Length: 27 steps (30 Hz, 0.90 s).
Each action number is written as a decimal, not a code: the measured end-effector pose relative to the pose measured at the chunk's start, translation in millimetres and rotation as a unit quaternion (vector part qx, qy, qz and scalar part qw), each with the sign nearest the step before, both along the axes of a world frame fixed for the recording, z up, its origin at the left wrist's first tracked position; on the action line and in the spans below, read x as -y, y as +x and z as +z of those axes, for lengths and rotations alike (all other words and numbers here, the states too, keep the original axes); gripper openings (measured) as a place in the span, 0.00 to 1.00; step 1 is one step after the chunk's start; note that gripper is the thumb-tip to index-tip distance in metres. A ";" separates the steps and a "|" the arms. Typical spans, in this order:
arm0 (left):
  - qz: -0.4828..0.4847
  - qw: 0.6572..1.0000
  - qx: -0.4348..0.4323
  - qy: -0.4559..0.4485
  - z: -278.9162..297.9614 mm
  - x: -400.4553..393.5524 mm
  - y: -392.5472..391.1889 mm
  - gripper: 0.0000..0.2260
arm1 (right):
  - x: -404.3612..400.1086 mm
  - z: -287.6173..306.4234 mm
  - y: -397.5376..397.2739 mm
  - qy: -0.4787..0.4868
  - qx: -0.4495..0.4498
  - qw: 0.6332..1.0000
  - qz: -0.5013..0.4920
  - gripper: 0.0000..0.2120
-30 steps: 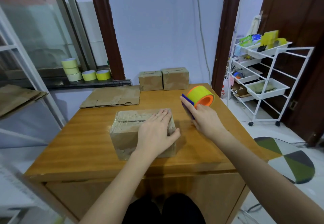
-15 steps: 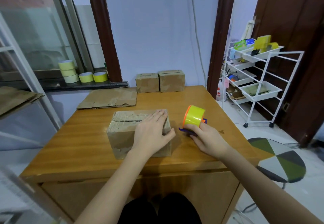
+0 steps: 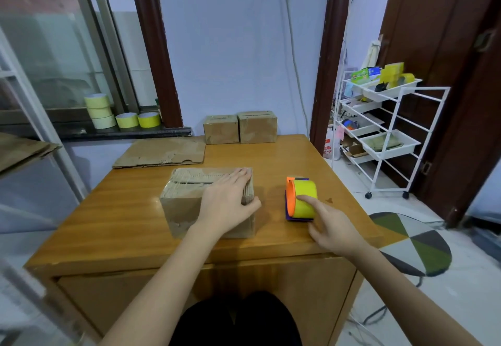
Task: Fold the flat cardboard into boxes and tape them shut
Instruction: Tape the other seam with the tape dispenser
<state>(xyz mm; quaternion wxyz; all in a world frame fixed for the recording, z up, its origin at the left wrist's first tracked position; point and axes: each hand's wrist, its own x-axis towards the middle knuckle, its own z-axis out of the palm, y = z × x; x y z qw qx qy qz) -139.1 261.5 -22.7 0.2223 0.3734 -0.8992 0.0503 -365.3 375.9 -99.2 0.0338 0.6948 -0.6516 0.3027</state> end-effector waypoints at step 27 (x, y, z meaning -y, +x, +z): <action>-0.021 0.990 0.068 0.125 13.8 -4.6 5.8 0.23 | 61.3 19.3 139.9 0.107 0.578 0.806 -0.067 0.24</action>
